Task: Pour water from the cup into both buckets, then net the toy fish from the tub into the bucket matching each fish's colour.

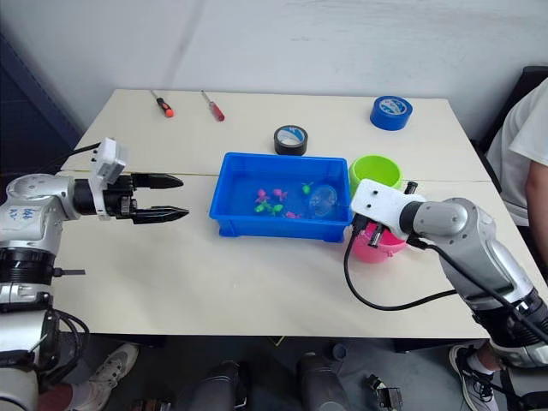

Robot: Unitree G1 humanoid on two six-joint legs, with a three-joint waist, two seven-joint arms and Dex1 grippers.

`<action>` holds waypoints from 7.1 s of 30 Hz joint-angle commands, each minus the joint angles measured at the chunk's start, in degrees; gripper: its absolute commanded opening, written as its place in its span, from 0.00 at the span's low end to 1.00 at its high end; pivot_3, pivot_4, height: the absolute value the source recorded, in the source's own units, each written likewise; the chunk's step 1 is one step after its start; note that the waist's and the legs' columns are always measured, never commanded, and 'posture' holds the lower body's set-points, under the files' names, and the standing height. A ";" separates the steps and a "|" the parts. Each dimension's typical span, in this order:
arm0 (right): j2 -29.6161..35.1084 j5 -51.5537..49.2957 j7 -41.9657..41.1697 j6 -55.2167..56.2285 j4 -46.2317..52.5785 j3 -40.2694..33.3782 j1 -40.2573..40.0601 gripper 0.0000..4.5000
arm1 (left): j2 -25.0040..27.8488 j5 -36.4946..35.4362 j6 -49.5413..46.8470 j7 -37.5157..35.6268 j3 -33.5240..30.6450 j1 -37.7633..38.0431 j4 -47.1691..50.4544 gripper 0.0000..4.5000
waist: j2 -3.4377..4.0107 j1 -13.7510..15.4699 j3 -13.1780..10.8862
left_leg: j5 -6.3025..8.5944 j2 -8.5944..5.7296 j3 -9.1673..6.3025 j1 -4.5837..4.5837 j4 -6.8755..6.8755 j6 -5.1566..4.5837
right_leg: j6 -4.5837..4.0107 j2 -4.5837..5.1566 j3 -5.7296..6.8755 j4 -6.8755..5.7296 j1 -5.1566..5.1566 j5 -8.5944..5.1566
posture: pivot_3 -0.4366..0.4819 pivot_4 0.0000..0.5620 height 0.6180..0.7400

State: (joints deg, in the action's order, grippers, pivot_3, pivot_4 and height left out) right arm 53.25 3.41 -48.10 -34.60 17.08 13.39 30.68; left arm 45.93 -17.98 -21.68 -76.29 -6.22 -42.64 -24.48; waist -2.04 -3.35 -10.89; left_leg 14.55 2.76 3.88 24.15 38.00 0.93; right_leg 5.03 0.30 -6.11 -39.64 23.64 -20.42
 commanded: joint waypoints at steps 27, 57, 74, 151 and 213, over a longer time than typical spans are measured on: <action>-13.73 1.96 -0.43 -1.57 -5.70 1.94 5.69 0.00 | 5.18 -8.10 -8.49 6.56 -6.12 8.00 14.94 0.99 | 0.00 -0.11 0.00 | 0.00 0.00 -0.02 -0.01 0.00 0.00 | 0.00 0.01 0.16 0.00 -0.01 0.00 | 0.48 0.27 0.95; -16.22 -8.13 2.24 -15.10 -2.25 -5.72 8.07 0.00 | 5.73 -8.59 -8.39 6.89 -5.58 7.64 14.51 0.99 | 0.00 -0.09 0.00 | 0.01 -0.01 -0.02 0.00 -0.02 -0.01 | -0.01 0.01 0.22 0.04 -0.01 0.00 | 0.48 0.27 0.95; -15.50 -15.69 4.21 -21.84 2.99 -10.43 7.95 0.00 | 4.98 -7.41 -6.00 4.88 -3.69 3.93 10.60 0.99 | 0.00 -0.11 0.00 | 0.02 -0.01 -0.02 0.02 -0.07 -0.03 | -0.01 0.02 0.16 0.12 -0.01 -0.01 | 0.48 0.27 0.95; -8.52 48.66 15.16 30.51 30.88 -36.90 -57.99 0.00 | -16.11 5.47 19.09 -8.07 5.49 -27.34 -34.72 0.99 | -0.03 0.50 0.00 | 0.06 -0.07 0.24 -0.07 -0.03 -0.11 | 0.30 -0.64 -0.09 0.36 -0.18 0.14 | 0.48 0.27 0.95; -42.17 -5.06 20.19 -42.24 -19.34 -12.93 22.31 0.00 | 4.03 -1.06 -1.62 11.71 -5.77 5.92 7.20 0.99 | -0.31 -1.97 -0.14 | 0.02 0.26 -0.03 0.00 -0.10 0.39 | -0.42 -0.29 -0.01 -0.30 0.24 -0.08 | 0.48 0.27 0.95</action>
State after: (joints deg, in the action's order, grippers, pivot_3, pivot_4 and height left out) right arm 11.80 -0.95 -29.56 -79.88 -1.06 0.31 51.26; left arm 49.62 -18.26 -24.07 -65.40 -10.71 -37.05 -19.83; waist -2.36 -5.32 -11.02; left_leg 14.57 3.02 3.84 24.15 37.89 1.32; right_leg 4.61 0.01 -6.12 -39.94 23.88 -20.51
